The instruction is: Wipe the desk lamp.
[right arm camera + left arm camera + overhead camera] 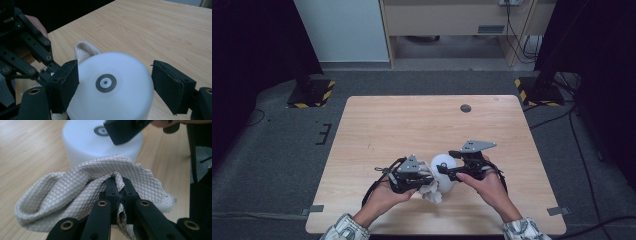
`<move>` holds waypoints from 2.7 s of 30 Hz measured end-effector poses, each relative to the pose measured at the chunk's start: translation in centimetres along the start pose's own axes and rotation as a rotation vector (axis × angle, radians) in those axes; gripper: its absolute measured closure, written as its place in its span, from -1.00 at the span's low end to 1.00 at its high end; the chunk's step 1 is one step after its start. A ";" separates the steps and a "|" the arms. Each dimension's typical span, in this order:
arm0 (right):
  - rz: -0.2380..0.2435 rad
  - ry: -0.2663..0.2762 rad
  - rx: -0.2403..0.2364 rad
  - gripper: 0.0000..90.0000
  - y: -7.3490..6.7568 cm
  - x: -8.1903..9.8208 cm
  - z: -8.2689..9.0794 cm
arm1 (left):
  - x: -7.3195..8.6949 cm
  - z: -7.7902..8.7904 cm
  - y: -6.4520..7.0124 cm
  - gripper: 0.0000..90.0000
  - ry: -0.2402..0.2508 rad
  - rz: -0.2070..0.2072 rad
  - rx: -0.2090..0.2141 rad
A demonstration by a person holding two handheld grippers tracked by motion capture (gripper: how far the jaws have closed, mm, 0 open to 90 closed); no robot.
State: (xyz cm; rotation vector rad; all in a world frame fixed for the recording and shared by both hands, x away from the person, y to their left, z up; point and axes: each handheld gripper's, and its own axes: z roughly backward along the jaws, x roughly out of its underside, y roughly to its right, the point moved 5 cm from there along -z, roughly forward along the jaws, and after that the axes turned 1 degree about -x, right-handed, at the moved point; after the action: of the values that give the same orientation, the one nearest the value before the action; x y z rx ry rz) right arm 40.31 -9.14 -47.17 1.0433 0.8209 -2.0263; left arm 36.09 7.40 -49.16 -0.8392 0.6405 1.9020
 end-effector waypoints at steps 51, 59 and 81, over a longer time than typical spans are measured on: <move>-0.011 0.009 0.001 -0.49 0.2 0.0 -0.1 | -0.2 -2.4 2.0 0.92 -0.014 -0.091 0.029; -0.010 0.007 0.001 -0.49 0.2 0.0 0.0 | 0.9 -1.0 -0.6 0.92 -0.032 -0.074 0.005; -0.027 0.016 -0.010 -0.49 0.3 0.1 0.0 | 0.8 -1.4 -2.8 0.92 -0.008 0.009 -0.027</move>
State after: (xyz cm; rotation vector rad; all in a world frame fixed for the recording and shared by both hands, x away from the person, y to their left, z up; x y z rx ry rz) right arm 40.51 -9.30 -47.38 1.0494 0.8567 -2.0369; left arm 38.74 8.05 -50.93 -0.8462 0.6156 1.9248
